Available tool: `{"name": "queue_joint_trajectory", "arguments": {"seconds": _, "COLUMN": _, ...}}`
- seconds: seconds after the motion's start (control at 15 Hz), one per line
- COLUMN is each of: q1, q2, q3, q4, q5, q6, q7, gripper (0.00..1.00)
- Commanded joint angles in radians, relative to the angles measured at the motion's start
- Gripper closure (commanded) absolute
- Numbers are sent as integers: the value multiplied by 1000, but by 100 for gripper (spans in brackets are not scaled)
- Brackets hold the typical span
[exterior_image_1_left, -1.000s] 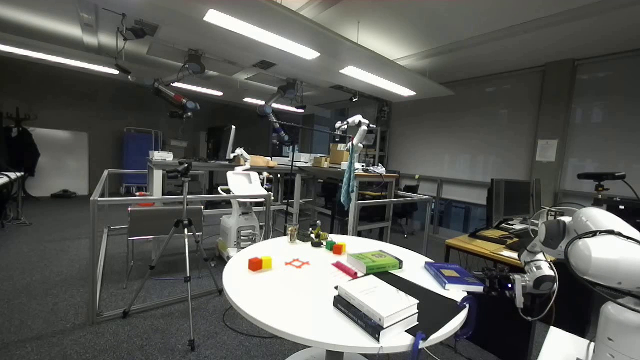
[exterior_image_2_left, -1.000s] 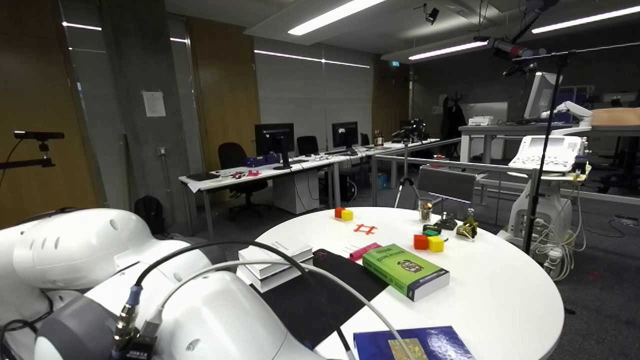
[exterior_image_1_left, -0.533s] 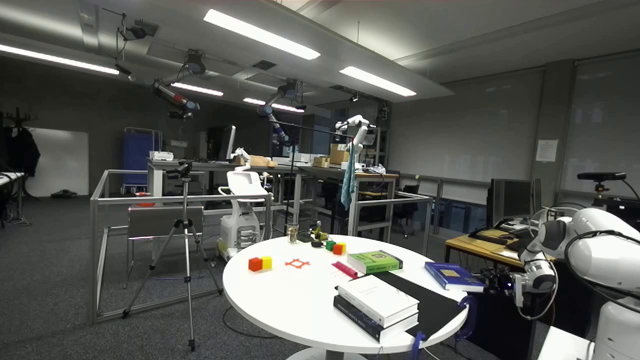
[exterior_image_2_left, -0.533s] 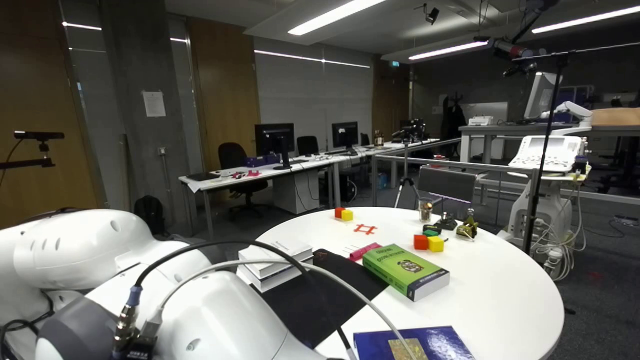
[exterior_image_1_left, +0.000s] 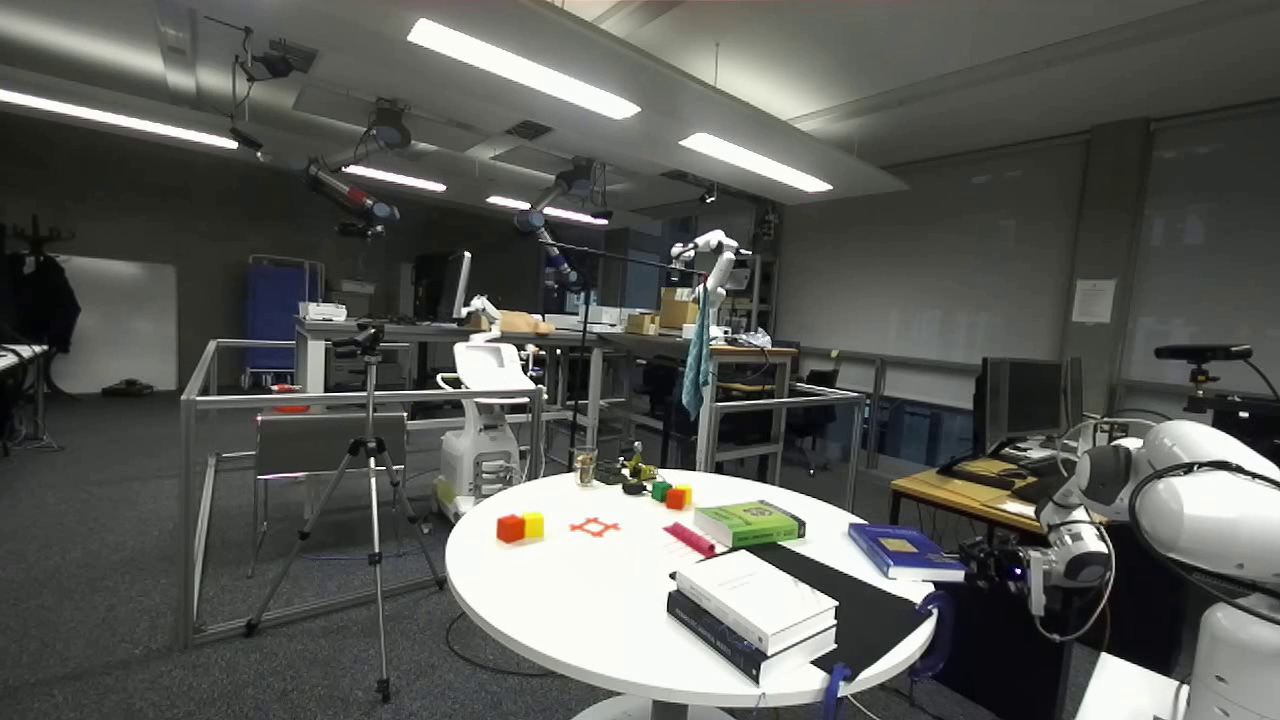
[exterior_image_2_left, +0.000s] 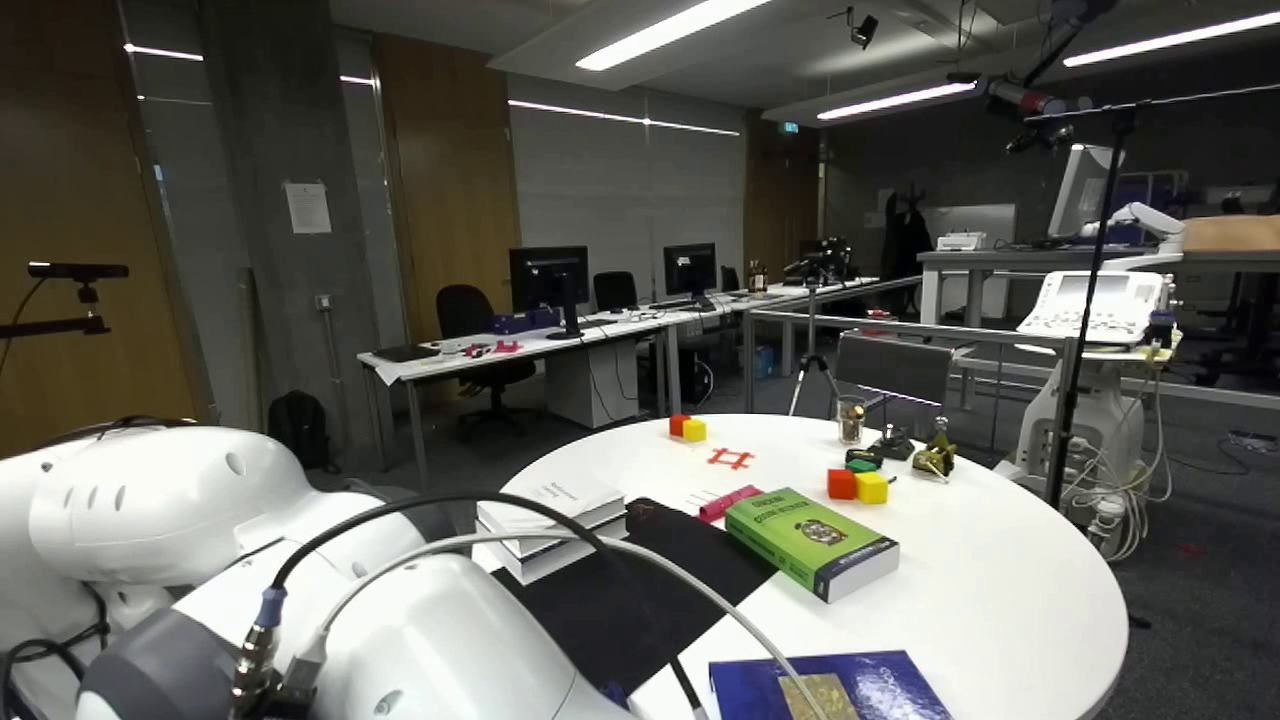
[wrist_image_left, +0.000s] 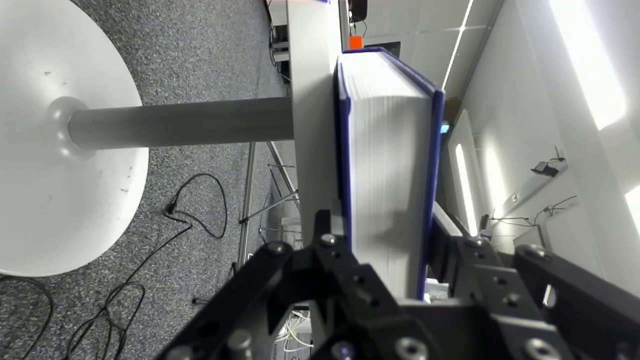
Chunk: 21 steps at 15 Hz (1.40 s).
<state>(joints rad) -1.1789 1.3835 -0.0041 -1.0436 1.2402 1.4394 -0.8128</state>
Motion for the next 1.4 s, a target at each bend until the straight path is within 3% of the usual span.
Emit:
{"name": "queue_joint_trajectory", "arguments": {"seconds": 0.0, "q1": -6, "q2": 1, "q3": 8, "q4": 42, "q5": -6, "q6": -36, "q7": 20, "gripper": 83}}
{"name": "queue_joint_trajectory", "arguments": {"seconds": 1.33, "q1": 2, "q2": -92, "q3": -14, "q4": 41, "q5": -11, "q6": -17, "q7": 86, "gripper": 83}}
